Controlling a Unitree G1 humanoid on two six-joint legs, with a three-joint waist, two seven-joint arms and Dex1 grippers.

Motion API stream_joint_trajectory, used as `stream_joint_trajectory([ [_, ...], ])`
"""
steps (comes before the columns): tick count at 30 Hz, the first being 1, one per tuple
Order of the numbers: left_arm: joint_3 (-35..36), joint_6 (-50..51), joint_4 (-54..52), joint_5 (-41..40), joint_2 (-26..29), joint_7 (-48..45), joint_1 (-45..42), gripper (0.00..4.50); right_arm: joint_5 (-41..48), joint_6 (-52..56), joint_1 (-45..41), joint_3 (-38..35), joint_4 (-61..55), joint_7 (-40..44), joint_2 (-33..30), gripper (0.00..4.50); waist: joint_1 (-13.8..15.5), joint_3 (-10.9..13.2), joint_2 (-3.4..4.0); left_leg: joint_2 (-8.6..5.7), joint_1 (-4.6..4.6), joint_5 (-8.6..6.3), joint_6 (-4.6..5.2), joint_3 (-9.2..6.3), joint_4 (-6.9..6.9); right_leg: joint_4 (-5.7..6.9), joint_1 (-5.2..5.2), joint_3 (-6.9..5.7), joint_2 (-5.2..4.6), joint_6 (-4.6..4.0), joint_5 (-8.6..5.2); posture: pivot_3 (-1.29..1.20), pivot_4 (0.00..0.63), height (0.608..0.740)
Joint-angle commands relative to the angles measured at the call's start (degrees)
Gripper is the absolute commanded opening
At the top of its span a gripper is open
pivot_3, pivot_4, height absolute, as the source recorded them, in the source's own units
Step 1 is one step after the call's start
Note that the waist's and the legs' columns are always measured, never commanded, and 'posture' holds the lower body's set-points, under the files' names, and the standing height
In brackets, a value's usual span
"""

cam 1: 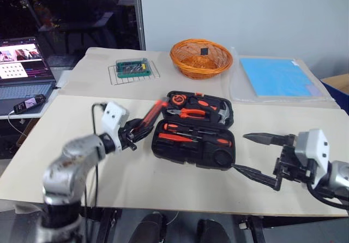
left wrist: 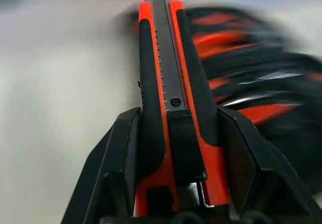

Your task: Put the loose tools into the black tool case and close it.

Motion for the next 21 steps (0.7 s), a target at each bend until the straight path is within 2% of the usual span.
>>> stream_joint_trajectory([
  [1, -12.6, -16.6, 13.6, 6.7, 3.0, -17.4, -9.1, 1.81, 1.1, -1.0, 1.9, -4.4, -3.5, -1.1, 0.6, 4.50, 0.0, 0.0, 0.01, 0.00, -0.01, 0.00, 0.00, 0.03, 0.00, -0.05, -0.01, -0.03, 0.02, 0.00, 0.00, 0.00, 0.150, 0.740],
  [6, -22.5, -27.5, 29.0, 13.7, -1.4, -25.1, -19.6, 1.81, 0.6, -0.4, 6.4, -7.0, -6.7, -2.5, 1.5, 4.50, 0.1, 0.1, -0.08, 0.04, -0.10, 0.00, 0.06, 0.07, -0.10, -0.12, 0.01, -0.01, -0.05, -0.04, 0.05, 0.00, 0.150, 0.740],
  [8, -24.9, -30.1, 31.7, 15.5, -2.9, -26.9, -21.1, 1.81, 0.9, 0.0, 8.6, -8.4, -8.1, -2.6, 1.6, 4.50, 0.1, 0.1, -0.10, 0.05, -0.18, 0.00, 0.10, 0.06, -0.11, -0.12, 0.02, 0.00, -0.05, -0.09, 0.10, 0.00, 0.150, 0.740],
  [13, -27.7, -34.5, 36.3, 19.7, -4.9, -27.5, -22.4, 1.81, 1.8, 0.0, 11.4, -11.0, -9.7, -2.8, 1.5, 4.50, -0.8, 0.1, -0.13, 0.07, -0.22, 0.21, 0.62, 0.05, -0.10, -0.06, 0.02, -0.01, -0.02, 0.05, 0.33, 0.00, 0.150, 0.740],
  [21, -29.3, -34.4, 38.4, 24.4, -7.8, -25.6, -23.1, 1.81, 2.7, -0.2, 13.8, -13.4, -10.3, -2.9, 1.5, 4.50, -0.8, 0.1, -0.13, 0.08, -0.12, 0.01, 0.29, 0.00, -0.04, -0.07, 0.09, -0.05, -0.07, 0.40, 0.12, 0.00, 0.150, 0.740],
])
